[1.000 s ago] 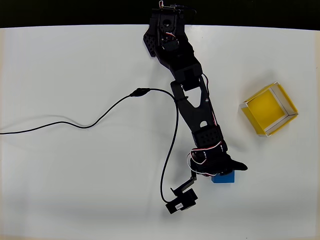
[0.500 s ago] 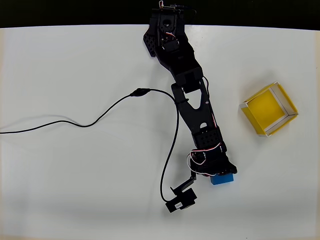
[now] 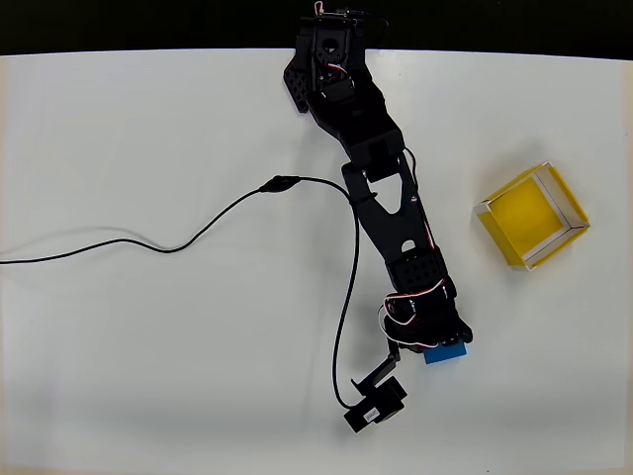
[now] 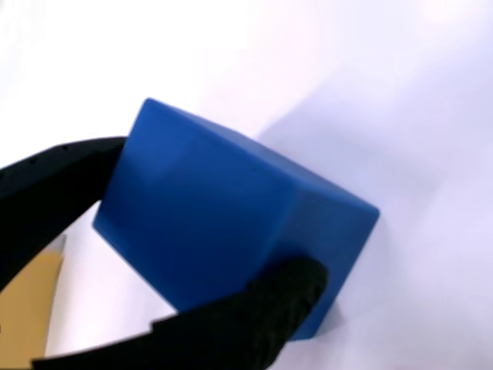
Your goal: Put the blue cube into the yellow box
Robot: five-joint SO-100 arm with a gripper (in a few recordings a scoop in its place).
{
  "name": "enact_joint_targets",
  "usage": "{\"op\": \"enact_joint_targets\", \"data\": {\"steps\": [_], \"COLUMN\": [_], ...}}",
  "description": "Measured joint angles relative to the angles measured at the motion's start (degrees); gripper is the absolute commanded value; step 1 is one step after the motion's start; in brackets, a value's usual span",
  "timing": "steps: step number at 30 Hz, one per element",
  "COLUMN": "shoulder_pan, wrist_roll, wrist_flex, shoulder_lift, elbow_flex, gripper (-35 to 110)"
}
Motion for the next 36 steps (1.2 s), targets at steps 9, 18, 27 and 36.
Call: {"op": "enact_joint_targets", "data": {"steps": [9,18,27,36], "shoulder_pan": [-9.58,-18.37,-28.3,-33.22], "wrist_roll": [0.0,0.0,3.25,7.82], "wrist_flex": [2.37,7.21,10.81,11.25], "shoulder_lift": [13.62,26.28,32.78,32.96], "elbow_flex": [7.73,8.17,13.1,19.78], "gripper": [25,26,26,26]}}
